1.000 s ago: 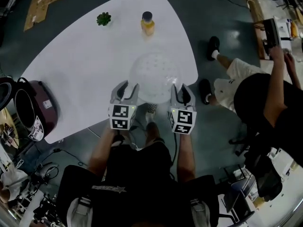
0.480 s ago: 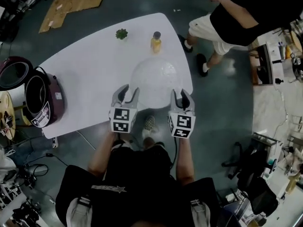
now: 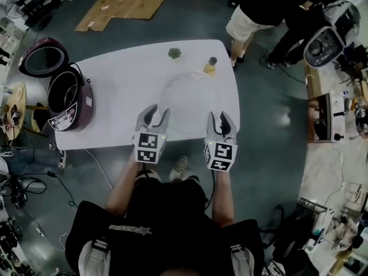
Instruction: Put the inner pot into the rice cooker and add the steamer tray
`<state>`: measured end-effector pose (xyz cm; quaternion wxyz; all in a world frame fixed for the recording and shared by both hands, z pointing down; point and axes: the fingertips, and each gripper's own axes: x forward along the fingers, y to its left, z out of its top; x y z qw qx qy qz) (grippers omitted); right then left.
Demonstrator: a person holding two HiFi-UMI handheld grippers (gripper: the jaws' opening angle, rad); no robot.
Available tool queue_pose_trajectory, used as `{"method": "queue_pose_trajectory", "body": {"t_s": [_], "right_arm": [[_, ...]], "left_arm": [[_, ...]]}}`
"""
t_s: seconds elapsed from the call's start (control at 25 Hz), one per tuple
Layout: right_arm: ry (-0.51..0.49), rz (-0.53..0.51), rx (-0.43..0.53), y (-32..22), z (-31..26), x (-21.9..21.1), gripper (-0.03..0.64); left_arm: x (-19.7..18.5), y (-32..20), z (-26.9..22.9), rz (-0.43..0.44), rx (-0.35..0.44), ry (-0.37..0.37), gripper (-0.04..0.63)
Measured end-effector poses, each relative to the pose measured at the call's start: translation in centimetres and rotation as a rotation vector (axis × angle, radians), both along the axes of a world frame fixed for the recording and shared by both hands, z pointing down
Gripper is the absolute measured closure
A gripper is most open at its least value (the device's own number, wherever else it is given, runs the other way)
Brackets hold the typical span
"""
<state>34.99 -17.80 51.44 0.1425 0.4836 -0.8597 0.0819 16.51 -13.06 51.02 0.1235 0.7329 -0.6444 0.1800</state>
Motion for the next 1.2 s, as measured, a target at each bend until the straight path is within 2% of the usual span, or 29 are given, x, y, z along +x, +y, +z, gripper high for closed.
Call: {"method": "queue_pose_trajectory", "body": {"t_s": [0.28, 0.64, 0.88, 1.2], "right_arm": [[-0.020, -0.147, 0.051, 0.8, -2.7, -5.0, 0.486], [-0.043, -0.281, 0.090, 2.4, -5.2, -14.0, 0.486], [-0.057, -0.328, 0.114, 3.1, -6.2, -20.5, 0.486], [-0.071, -0.355, 0.125, 2.9, -7.3, -28.6, 0.486]], "left_arm": [[-4.2, 3.2, -2.5, -0.139, 0.041, -0.025, 0.442], [-12.1, 7.0, -5.3, -0.270, 0.090, -0.054, 0.442], [-18.1, 8.5, -6.1, -0.322, 0.108, -0.059, 0.443], [-25.8, 9.0, -7.4, -0.349, 0.121, -0.070, 0.443]]}}
